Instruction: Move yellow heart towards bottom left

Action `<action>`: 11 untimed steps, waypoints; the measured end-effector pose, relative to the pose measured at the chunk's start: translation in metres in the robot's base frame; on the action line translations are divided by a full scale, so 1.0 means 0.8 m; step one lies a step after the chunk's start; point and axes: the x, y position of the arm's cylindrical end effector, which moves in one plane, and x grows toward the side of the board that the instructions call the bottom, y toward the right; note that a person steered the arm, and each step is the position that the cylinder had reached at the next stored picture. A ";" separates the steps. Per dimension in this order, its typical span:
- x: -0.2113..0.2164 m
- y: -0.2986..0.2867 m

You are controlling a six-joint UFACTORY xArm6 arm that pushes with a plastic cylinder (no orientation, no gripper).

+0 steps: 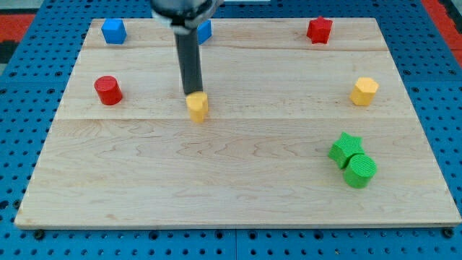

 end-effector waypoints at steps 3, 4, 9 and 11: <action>0.016 0.067; 0.072 0.075; 0.072 0.038; 0.076 0.108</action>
